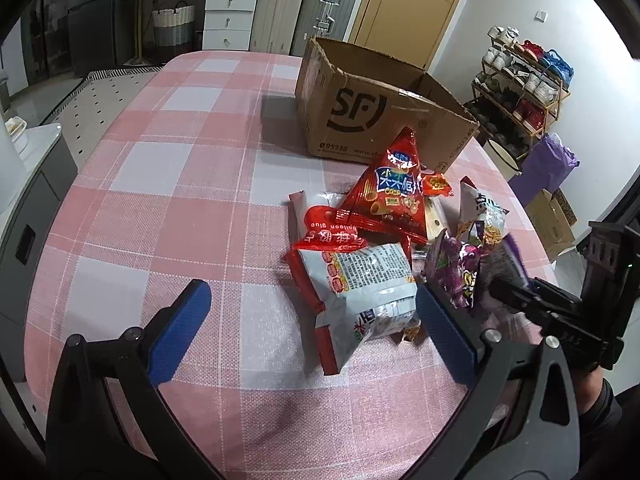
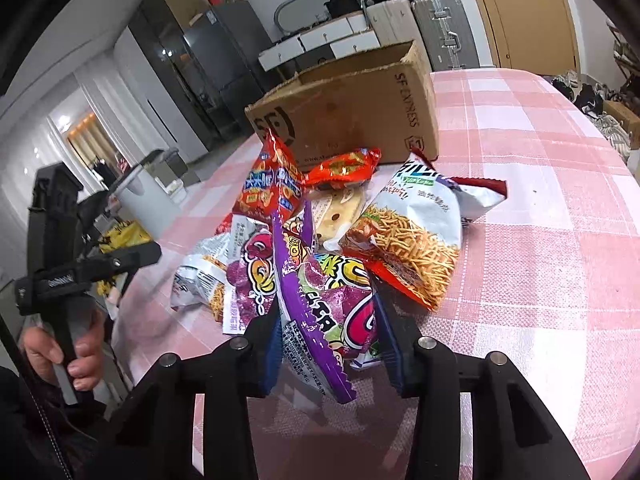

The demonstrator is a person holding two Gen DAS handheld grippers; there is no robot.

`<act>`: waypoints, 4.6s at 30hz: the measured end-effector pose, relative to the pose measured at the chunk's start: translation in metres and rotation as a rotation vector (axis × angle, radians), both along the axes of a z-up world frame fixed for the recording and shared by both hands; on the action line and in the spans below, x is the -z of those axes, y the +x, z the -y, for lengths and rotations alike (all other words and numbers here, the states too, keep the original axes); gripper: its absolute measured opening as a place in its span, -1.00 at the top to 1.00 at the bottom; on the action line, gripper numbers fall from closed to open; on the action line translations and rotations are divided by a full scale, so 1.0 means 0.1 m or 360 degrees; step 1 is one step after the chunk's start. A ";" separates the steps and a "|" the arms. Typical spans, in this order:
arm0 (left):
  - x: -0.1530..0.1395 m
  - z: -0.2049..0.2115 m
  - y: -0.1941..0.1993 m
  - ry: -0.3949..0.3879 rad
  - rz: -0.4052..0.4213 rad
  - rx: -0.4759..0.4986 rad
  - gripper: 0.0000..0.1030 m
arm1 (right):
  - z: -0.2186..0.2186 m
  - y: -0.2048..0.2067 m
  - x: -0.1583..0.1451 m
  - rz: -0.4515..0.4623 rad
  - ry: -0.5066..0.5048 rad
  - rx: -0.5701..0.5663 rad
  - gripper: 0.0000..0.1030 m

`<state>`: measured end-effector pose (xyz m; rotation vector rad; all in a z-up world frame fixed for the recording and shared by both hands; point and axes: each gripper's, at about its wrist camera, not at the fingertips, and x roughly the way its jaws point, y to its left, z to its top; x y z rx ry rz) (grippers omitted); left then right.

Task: Organize snacks
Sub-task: 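Close the right gripper on the purple candy bag and lift it, then grasp the white-and-blue chip bag with the left gripper while the right holds the purple bag, then carry the chip bag with the left gripper while the right carries the purple bag to the box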

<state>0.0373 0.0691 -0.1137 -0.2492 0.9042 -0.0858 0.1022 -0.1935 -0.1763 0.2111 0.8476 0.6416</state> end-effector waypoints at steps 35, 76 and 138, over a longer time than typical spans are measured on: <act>0.36 0.48 0.38 0.0066 -0.0229 0.0062 -0.98 | 0.30 -0.24 -0.21 0.0090 0.0141 0.0075 0.18; 0.12 0.21 0.03 -0.0080 -0.0087 0.0173 0.01 | 0.23 -0.32 -0.37 0.0140 0.0147 0.0053 0.18; -1.76 0.35 2.82 0.0047 0.0166 0.0268 0.00 | -0.32 1.97 -1.89 0.0268 0.0245 -0.0028 0.17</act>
